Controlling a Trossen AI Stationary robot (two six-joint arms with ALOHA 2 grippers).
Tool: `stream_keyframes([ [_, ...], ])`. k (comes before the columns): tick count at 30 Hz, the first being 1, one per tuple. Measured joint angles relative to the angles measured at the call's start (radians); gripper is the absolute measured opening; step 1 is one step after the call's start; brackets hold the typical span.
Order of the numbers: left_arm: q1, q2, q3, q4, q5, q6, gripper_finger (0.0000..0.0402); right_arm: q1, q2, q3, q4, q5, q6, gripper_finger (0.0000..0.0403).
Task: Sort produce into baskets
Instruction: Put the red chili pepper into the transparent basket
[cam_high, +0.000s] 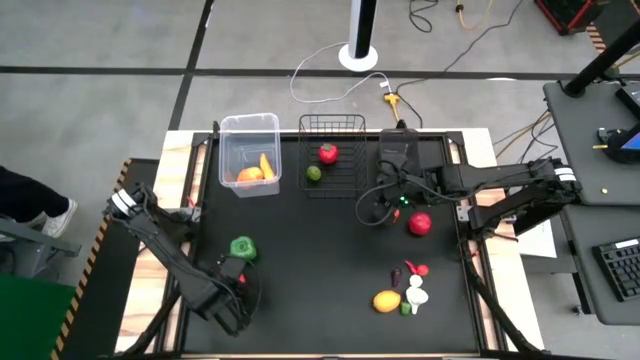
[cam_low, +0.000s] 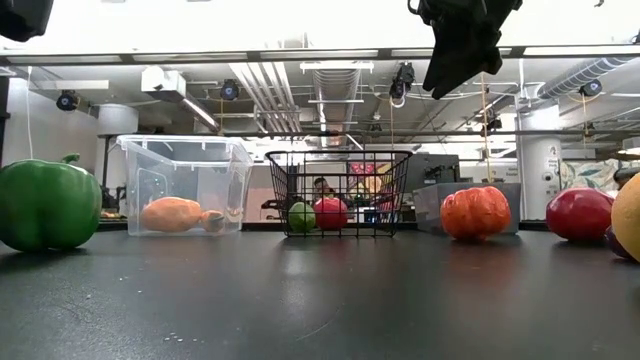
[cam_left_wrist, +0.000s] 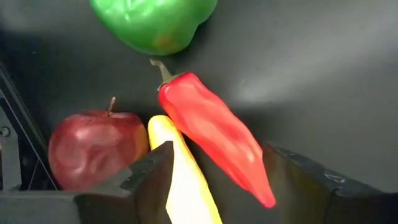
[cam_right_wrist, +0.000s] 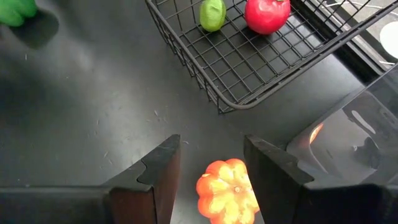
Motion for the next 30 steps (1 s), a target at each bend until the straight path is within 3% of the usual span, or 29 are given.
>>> stream_keyframes([
  [9,0.024,0.056,-0.013,0.005,-0.001,0.035,0.0245,0.0,0.0,0.0,0.003,0.0,-0.005,0.0169],
  [30,0.042,0.059,-0.127,0.105,-0.005,0.058,0.0245,0.0,0.0,0.0,0.015,0.0,-0.016,0.0169],
])
